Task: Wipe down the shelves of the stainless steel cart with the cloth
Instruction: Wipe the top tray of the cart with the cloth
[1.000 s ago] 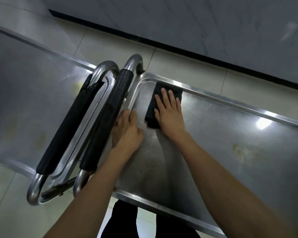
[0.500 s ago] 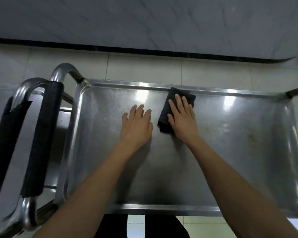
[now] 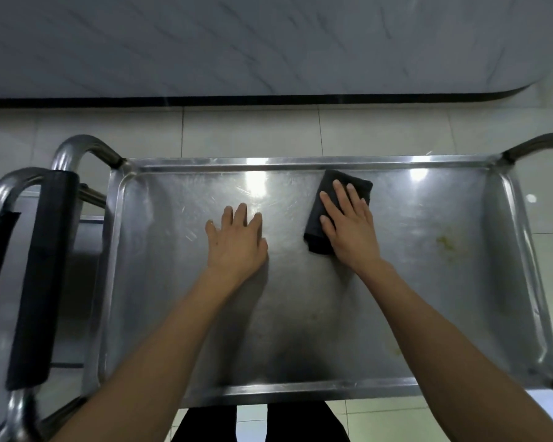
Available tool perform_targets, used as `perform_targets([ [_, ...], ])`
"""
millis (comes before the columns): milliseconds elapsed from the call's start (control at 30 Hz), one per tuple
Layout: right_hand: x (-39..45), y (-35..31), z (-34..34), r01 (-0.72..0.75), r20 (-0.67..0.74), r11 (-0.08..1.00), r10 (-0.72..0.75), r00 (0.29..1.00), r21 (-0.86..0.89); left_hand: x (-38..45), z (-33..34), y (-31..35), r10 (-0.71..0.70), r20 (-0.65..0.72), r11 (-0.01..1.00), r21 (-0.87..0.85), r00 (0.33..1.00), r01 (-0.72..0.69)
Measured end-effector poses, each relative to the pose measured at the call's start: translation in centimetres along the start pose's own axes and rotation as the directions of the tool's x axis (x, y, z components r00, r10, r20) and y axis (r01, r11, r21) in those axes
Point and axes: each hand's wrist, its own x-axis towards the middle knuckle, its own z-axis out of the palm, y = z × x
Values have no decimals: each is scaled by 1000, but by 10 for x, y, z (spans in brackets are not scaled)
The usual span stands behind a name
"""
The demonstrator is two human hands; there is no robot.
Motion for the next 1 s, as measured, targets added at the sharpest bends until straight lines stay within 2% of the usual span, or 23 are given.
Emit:
perform_targets([
  [267, 42, -42, 5, 90, 9, 996, -90, 996, -14, -1, -1, -16, 62, -36, 998, 16, 997, -61],
  [400, 46, -76, 15, 153, 12, 988, -153, 988, -36, -6, -2, -38, 80, -100, 982, -163, 992, -96],
  [500, 48, -106, 22, 179, 20, 984, -178, 984, -23, -14, -3, -60, -22, -198, 963, -269, 980, -32],
  [567, 50, -124, 26, 199, 20, 980, -198, 980, -30, -21, -2, -79, -89, -224, 963, -269, 971, 26],
  [833, 48, -213, 52, 364, 51, 931, -362, 931, -33, -64, 6, -152, -313, -178, 934, -234, 933, 269],
  [900, 44, -240, 62, 401, 49, 916, -399, 916, -32, -73, 9, -167, -388, -160, 904, -258, 908, 341],
  [1000, 37, -271, 74, 439, 53, 898, -437, 898, -22, -83, 17, -176, -436, -155, 861, -359, 887, 361],
])
